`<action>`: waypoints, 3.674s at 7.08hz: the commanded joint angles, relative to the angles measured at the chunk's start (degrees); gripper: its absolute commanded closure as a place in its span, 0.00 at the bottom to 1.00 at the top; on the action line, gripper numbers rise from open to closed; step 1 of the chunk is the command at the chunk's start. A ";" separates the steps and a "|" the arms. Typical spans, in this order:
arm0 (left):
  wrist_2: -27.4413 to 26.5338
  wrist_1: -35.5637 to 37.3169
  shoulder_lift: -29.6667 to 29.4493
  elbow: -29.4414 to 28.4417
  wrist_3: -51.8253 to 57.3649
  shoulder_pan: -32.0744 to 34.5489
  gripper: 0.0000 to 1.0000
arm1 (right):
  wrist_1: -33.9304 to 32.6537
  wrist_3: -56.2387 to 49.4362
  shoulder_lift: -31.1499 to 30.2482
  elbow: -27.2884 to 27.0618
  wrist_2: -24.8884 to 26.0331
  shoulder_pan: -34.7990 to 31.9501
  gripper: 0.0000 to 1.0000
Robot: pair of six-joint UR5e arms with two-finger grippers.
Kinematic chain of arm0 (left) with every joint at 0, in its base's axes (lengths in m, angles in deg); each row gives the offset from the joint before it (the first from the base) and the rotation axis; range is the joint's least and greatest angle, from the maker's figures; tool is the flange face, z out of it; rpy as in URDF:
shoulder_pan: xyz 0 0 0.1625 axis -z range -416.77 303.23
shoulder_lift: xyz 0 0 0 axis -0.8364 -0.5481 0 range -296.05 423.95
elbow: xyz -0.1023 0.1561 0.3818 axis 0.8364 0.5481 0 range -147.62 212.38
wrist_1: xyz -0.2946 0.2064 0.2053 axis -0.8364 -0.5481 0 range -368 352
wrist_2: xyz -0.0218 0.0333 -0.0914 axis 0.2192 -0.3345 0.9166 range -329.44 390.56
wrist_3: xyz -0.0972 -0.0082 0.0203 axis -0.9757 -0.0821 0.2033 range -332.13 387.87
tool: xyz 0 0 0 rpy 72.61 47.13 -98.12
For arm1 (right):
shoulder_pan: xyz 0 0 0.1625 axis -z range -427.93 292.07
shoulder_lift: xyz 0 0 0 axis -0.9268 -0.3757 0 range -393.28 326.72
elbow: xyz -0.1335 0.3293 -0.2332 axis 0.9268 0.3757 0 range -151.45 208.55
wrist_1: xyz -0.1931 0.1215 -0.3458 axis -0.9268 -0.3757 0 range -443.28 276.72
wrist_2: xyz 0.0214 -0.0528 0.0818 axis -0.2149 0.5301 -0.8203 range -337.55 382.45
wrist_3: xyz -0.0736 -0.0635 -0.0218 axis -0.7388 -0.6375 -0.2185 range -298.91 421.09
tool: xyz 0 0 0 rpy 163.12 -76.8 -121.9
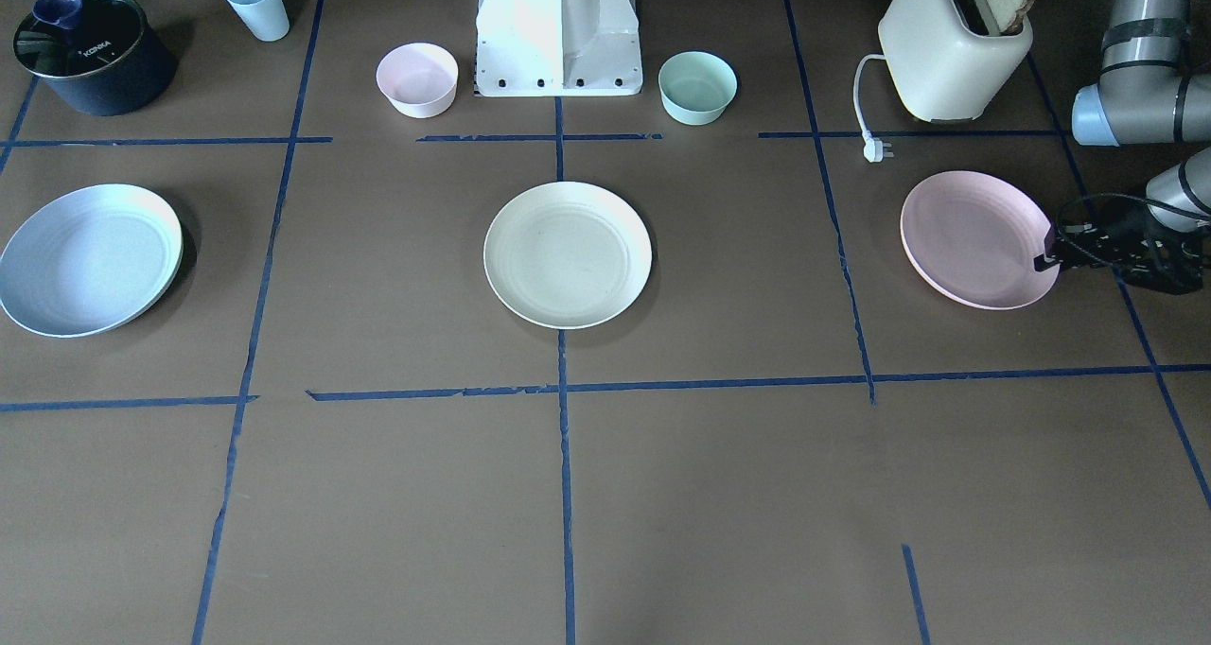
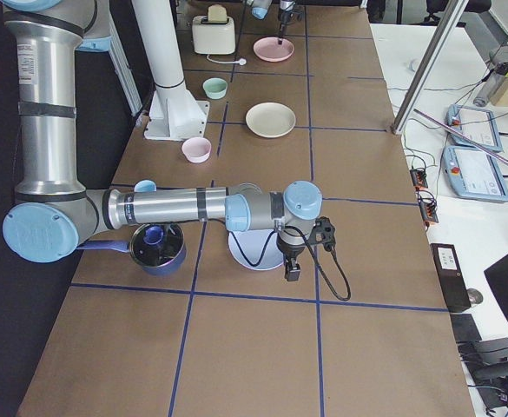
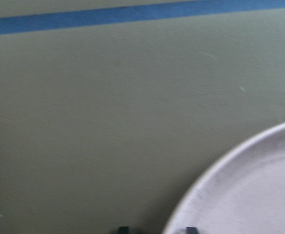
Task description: Stack three plates with pink and blue
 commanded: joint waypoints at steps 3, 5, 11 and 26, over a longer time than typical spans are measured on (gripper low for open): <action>7.26 -3.38 -14.66 0.55 -10.17 -7.18 1.00 | 0.92 -0.01 -0.03 0.12 -0.06 0.43 0.00; 6.22 -3.47 -26.89 0.90 -25.70 -16.92 1.00 | 0.92 -0.10 0.06 0.21 0.03 0.52 0.00; -9.14 -3.47 -30.02 5.38 -32.45 -26.56 0.03 | 3.20 -0.10 0.06 0.91 -0.06 1.31 0.00; -7.85 -2.76 -26.50 14.96 -41.50 -19.62 0.00 | 56.12 40.59 -5.74 17.53 -0.58 18.01 1.00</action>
